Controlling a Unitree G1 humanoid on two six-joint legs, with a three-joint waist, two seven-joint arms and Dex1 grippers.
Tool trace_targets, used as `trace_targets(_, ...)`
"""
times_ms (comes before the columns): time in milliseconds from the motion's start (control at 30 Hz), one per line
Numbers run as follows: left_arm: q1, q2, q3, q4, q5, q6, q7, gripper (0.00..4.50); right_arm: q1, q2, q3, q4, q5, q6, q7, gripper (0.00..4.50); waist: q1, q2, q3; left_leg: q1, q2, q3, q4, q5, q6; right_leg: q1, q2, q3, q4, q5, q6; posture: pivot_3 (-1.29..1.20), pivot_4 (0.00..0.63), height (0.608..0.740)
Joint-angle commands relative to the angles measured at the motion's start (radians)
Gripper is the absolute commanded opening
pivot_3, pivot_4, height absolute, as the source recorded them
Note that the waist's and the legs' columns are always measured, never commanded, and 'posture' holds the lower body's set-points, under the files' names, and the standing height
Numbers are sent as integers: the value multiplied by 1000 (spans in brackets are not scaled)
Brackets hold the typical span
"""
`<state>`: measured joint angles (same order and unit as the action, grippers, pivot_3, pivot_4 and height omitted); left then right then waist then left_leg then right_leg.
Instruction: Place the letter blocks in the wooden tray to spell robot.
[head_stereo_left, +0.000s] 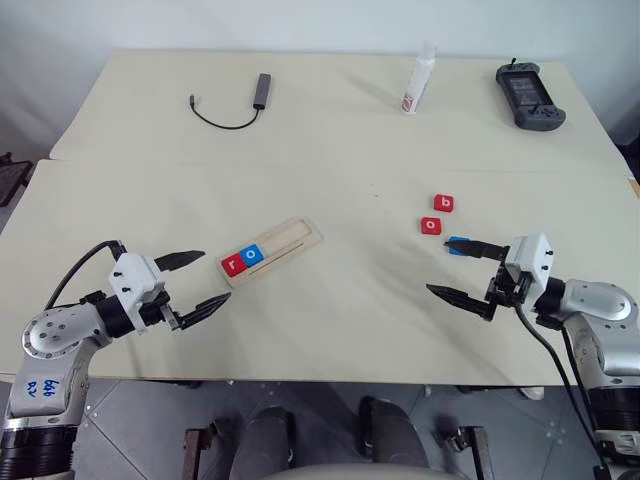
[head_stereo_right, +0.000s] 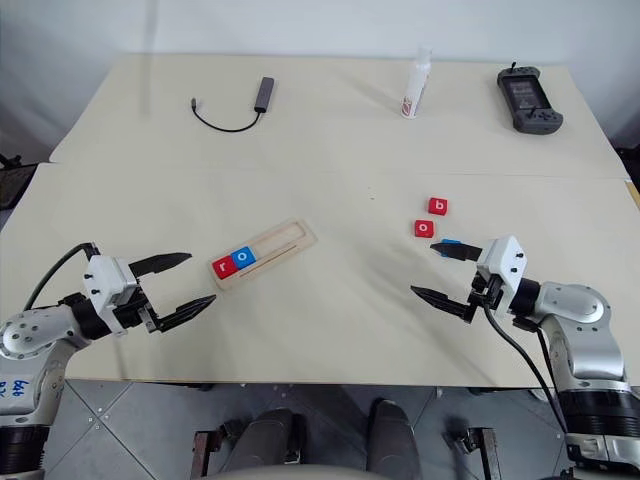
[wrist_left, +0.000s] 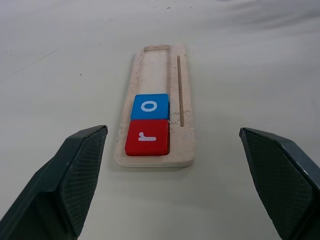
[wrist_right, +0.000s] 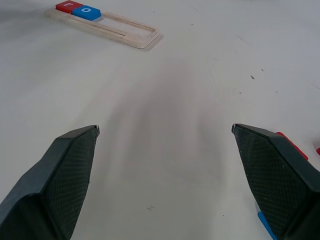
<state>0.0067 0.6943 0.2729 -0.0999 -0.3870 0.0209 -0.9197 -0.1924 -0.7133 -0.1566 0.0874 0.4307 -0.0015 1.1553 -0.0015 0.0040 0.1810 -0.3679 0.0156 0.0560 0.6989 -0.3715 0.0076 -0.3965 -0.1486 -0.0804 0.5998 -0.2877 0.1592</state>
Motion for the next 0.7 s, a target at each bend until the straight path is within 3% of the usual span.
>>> trace_targets(33,-5,-2,14,2,17,-46,12,4500,-18,9,-14,5,9,-27,7,4459,0,0,0,0,0,0,0,0,0,0,0,0,0,0,0,0,150,740)
trace_targets(200,26,-21,55,0,-13,-33,44,4500,-42,29,9,1,22,-19,36,4459,0,0,0,0,0,0,0,0,0,0,0,0,0,0,0,0,150,740)
trace_targets(500,200,-44,224,152,-64,-107,17,4500,-153,130,139,-232,123,118,58,4459,-21,-1,0,0,1,0,0,0,-1,0,0,-1,1,0,0,0,150,740)
trace_targets(700,234,-67,198,129,-74,-110,-12,4500,-170,148,170,-255,115,139,51,4459,2,-1,-1,0,0,-2,0,-1,0,0,-1,-1,1,0,-1,0,150,740)
